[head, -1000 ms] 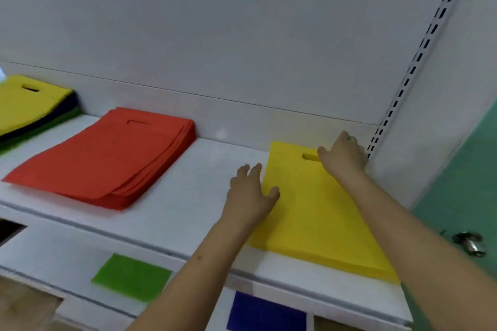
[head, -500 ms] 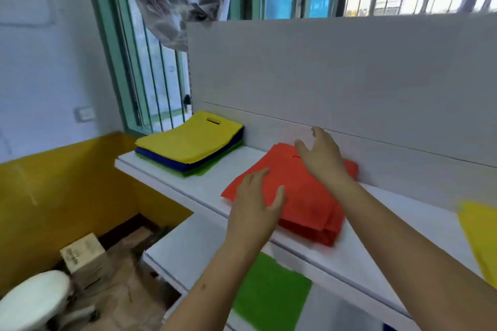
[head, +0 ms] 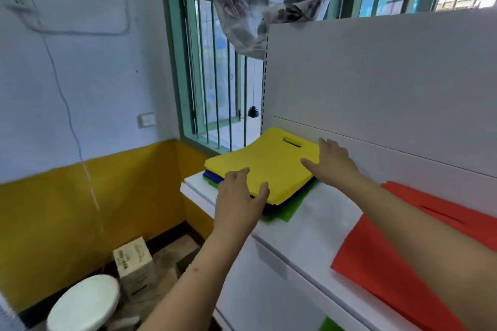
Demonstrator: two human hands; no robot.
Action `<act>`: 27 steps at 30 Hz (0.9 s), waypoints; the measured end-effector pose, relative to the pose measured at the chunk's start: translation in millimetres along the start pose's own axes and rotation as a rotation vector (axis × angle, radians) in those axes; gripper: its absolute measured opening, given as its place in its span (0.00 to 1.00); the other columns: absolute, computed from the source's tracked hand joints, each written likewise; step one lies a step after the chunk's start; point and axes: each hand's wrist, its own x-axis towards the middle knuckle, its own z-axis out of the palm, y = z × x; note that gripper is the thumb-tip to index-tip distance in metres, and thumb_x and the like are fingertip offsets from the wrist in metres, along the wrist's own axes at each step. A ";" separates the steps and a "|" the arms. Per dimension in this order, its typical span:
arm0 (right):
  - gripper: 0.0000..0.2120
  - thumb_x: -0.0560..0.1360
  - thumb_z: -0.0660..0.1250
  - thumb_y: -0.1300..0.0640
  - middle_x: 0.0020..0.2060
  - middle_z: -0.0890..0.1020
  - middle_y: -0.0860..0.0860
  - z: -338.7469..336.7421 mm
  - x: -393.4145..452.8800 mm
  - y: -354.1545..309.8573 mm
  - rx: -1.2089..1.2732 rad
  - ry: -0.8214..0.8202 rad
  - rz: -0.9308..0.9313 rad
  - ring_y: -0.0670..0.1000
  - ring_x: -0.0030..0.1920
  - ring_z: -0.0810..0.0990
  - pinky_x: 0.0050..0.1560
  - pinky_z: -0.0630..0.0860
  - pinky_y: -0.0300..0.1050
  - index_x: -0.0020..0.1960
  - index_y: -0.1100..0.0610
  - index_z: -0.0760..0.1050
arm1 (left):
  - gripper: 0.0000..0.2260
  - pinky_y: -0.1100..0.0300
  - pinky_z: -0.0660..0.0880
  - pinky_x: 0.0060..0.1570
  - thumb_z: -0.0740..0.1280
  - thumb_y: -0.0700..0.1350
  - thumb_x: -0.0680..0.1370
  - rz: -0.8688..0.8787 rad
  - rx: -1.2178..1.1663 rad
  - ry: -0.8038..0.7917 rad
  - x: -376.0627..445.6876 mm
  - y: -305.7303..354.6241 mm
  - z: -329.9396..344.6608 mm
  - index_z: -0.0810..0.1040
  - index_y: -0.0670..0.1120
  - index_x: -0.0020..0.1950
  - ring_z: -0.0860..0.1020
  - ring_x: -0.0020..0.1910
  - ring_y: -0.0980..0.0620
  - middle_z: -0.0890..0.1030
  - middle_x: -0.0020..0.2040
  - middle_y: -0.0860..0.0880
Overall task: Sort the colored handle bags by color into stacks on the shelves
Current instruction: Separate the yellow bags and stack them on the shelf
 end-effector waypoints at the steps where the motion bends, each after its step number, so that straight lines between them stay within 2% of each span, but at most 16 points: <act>1: 0.43 0.77 0.58 0.34 0.77 0.54 0.59 9.4 20.2 2.8 -0.048 -0.045 0.014 0.63 0.74 0.57 0.70 0.63 0.58 0.79 0.59 0.47 | 0.29 0.50 0.67 0.66 0.63 0.59 0.79 -0.008 0.038 0.009 22.5 -10.5 4.3 0.65 0.48 0.76 0.65 0.70 0.46 0.66 0.72 0.47; 4: 0.46 0.76 0.56 0.31 0.78 0.49 0.60 33.4 63.8 7.9 -0.196 -0.126 0.037 0.63 0.76 0.52 0.74 0.54 0.55 0.79 0.59 0.42 | 0.31 0.49 0.64 0.69 0.63 0.61 0.78 -0.029 0.136 0.035 87.4 -40.8 12.0 0.63 0.47 0.77 0.62 0.73 0.45 0.65 0.75 0.45; 7: 0.46 0.76 0.53 0.31 0.78 0.46 0.58 64.9 84.2 12.9 -0.228 -0.142 0.075 0.62 0.77 0.48 0.75 0.51 0.58 0.79 0.60 0.40 | 0.36 0.47 0.55 0.76 0.60 0.64 0.78 -0.064 0.275 -0.015 126.9 -79.5 26.3 0.56 0.47 0.79 0.53 0.78 0.45 0.57 0.79 0.45; 9: 0.44 0.78 0.50 0.32 0.78 0.42 0.57 87.0 88.3 9.9 -0.191 -0.135 0.103 0.62 0.77 0.43 0.76 0.48 0.58 0.79 0.61 0.38 | 0.35 0.45 0.50 0.76 0.58 0.63 0.79 -0.129 0.241 -0.061 134.9 -101.7 37.3 0.54 0.47 0.80 0.49 0.79 0.47 0.53 0.80 0.47; 12: 0.41 0.80 0.47 0.35 0.78 0.39 0.58 99.9 92.6 4.5 -0.225 -0.113 0.133 0.62 0.77 0.40 0.76 0.45 0.58 0.78 0.61 0.36 | 0.33 0.45 0.48 0.77 0.57 0.62 0.80 -0.153 0.202 -0.023 135.2 -115.0 49.0 0.55 0.47 0.80 0.47 0.79 0.48 0.52 0.80 0.48; 16: 0.38 0.81 0.45 0.37 0.78 0.38 0.58 99.9 95.9 -4.7 -0.317 -0.143 0.190 0.62 0.77 0.40 0.76 0.46 0.59 0.78 0.61 0.34 | 0.31 0.44 0.44 0.77 0.57 0.61 0.80 -0.111 0.252 0.000 142.2 -119.1 52.6 0.59 0.47 0.79 0.48 0.79 0.47 0.56 0.80 0.48; 20: 0.34 0.83 0.44 0.42 0.78 0.40 0.60 106.1 99.4 -19.6 -0.443 -0.130 0.216 0.59 0.78 0.41 0.76 0.47 0.58 0.77 0.63 0.35 | 0.28 0.41 0.39 0.75 0.52 0.61 0.79 0.006 0.311 0.054 141.4 -124.0 55.3 0.69 0.49 0.74 0.49 0.79 0.45 0.64 0.77 0.47; 24: 0.28 0.84 0.47 0.52 0.78 0.44 0.61 103.9 99.4 -39.1 -0.586 -0.118 0.248 0.61 0.78 0.44 0.76 0.47 0.58 0.77 0.66 0.40 | 0.27 0.39 0.39 0.75 0.50 0.58 0.77 0.110 0.332 0.031 144.8 -121.6 57.5 0.75 0.52 0.70 0.51 0.79 0.44 0.69 0.74 0.48; 27: 0.27 0.84 0.46 0.56 0.77 0.47 0.63 100.8 97.0 -53.1 -0.553 -0.160 0.286 0.63 0.77 0.48 0.76 0.50 0.55 0.77 0.67 0.42 | 0.22 0.38 0.37 0.75 0.53 0.54 0.79 0.132 0.341 -0.034 146.5 -121.5 58.4 0.76 0.51 0.69 0.51 0.79 0.42 0.70 0.74 0.47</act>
